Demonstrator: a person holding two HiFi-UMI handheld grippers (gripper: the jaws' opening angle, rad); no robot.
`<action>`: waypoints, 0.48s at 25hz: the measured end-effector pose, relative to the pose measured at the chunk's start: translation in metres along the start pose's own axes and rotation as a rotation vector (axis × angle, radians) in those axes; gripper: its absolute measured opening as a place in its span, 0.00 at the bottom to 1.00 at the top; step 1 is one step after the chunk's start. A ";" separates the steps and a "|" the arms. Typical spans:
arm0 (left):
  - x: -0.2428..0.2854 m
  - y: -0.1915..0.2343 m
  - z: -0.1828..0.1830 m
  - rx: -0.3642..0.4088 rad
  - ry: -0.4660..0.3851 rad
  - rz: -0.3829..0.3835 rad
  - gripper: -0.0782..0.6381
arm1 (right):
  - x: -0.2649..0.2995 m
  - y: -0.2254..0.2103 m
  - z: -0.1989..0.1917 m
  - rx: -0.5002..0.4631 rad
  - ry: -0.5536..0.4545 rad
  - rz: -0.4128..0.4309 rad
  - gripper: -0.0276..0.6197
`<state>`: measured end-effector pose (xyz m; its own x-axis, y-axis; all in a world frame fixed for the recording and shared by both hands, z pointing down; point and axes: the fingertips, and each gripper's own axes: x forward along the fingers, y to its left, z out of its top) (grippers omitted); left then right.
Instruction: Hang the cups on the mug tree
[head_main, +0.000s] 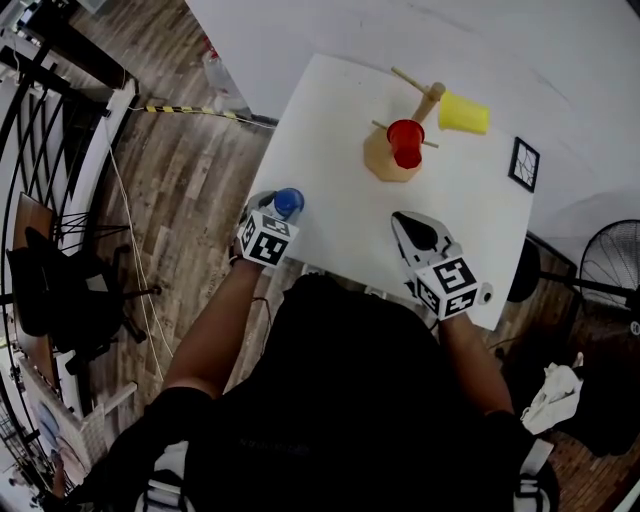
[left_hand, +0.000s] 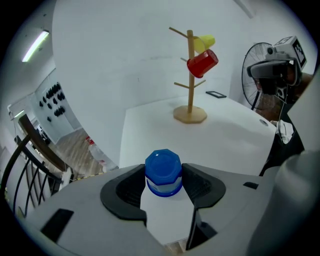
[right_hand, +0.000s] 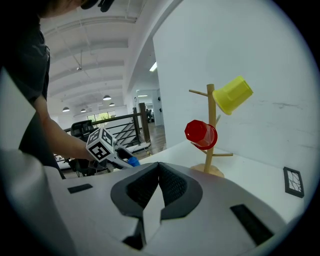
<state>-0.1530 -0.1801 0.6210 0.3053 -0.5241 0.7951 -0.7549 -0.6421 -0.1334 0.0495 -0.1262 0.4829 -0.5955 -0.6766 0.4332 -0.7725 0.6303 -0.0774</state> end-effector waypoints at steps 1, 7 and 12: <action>-0.002 0.001 0.004 -0.008 -0.011 0.002 0.44 | -0.001 -0.001 0.000 0.002 -0.002 -0.003 0.05; -0.016 0.008 0.040 -0.059 -0.114 -0.007 0.44 | -0.004 -0.003 -0.001 0.012 -0.016 -0.013 0.05; -0.044 0.012 0.087 -0.134 -0.274 -0.053 0.44 | -0.008 -0.004 -0.001 0.017 -0.021 -0.028 0.05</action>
<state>-0.1252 -0.2135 0.5330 0.4780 -0.6348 0.6071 -0.7980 -0.6027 -0.0018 0.0578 -0.1230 0.4801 -0.5777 -0.7021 0.4163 -0.7927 0.6042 -0.0810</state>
